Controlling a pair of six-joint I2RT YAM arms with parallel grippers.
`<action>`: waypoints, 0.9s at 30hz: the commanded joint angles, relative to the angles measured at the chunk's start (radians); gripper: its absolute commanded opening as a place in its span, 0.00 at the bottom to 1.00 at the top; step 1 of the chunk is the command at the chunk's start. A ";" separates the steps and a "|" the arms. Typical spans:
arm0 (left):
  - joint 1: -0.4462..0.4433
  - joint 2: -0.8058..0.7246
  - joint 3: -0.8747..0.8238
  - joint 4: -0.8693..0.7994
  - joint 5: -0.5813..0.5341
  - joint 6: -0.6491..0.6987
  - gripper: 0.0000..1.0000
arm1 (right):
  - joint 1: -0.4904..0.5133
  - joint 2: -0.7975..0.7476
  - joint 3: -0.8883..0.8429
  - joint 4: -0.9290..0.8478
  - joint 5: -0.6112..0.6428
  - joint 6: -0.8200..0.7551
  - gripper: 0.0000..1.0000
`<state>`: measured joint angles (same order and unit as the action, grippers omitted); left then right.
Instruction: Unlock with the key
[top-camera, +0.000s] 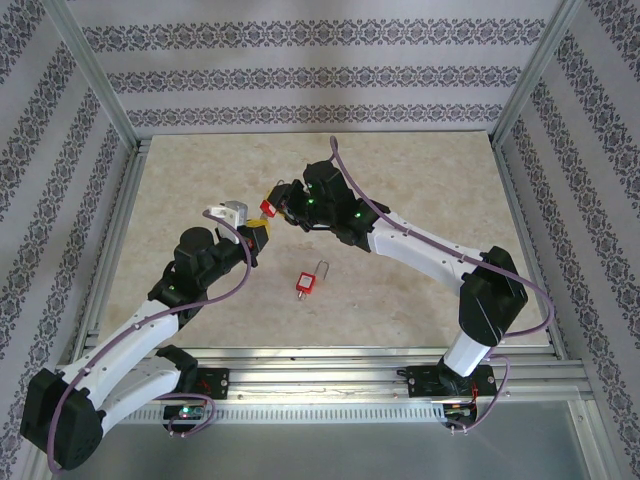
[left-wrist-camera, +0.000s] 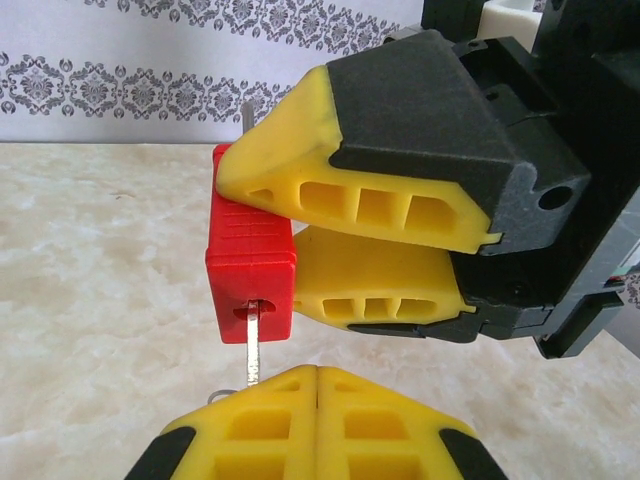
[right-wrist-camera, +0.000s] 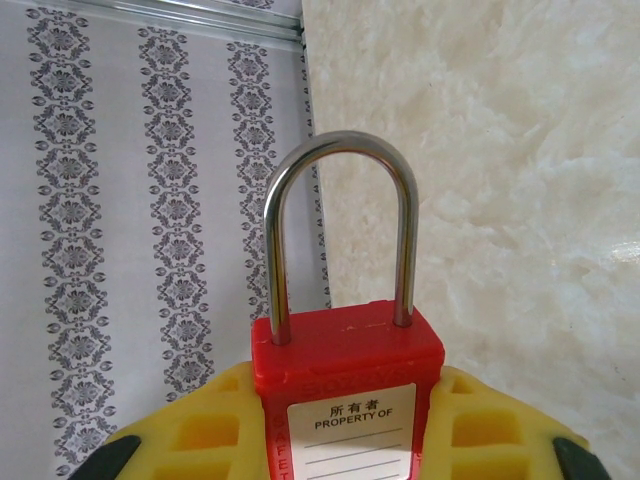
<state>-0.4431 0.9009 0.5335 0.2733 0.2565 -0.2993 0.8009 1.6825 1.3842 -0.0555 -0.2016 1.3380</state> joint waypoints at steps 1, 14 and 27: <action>0.009 0.002 0.028 0.005 -0.020 0.056 0.00 | 0.043 -0.001 0.007 0.051 -0.081 0.021 0.00; -0.093 0.009 0.186 -0.324 -0.189 0.407 0.00 | 0.029 0.002 0.035 -0.001 -0.106 0.014 0.00; -0.156 0.024 0.281 -0.517 -0.270 0.776 0.00 | 0.012 0.005 0.022 0.020 -0.134 0.024 0.00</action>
<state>-0.5961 0.9360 0.7845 -0.1814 0.0399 0.3496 0.8089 1.6848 1.3884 -0.0544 -0.2825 1.3563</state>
